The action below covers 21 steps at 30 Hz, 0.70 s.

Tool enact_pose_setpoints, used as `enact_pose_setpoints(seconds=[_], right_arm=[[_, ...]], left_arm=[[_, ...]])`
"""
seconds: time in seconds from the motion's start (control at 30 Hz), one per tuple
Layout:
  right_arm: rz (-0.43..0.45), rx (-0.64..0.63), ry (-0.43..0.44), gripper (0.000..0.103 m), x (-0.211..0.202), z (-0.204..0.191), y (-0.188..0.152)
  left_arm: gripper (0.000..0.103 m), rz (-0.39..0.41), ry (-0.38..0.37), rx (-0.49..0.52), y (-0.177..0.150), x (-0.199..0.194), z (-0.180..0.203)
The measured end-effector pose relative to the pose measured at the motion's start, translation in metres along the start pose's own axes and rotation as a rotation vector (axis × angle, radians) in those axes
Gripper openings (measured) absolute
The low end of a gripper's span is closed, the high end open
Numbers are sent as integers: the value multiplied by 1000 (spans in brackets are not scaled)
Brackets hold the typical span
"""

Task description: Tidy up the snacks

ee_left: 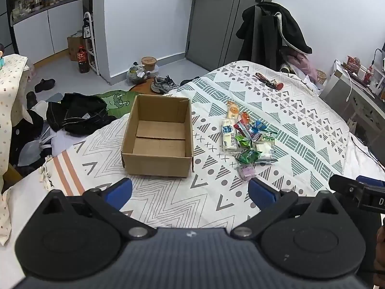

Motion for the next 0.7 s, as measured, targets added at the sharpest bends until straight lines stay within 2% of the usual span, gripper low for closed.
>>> enact_pose_setpoints(seconds=[0.7], right_arm=[[-4,-20,-10,103,0,-4,-4]], left_arm=[[102,12,-8,-9,-8,-6,-2]])
Point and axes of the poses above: each gripper's, at about its wrist camera, not at the fingertips, and x roughly the way its jaws point, z to its right, y to its top, the point moved 7 cm from there along x, roughly the way its jaws point, and after that the axes turned 15 degrees about -z, right-handed, at the moved point
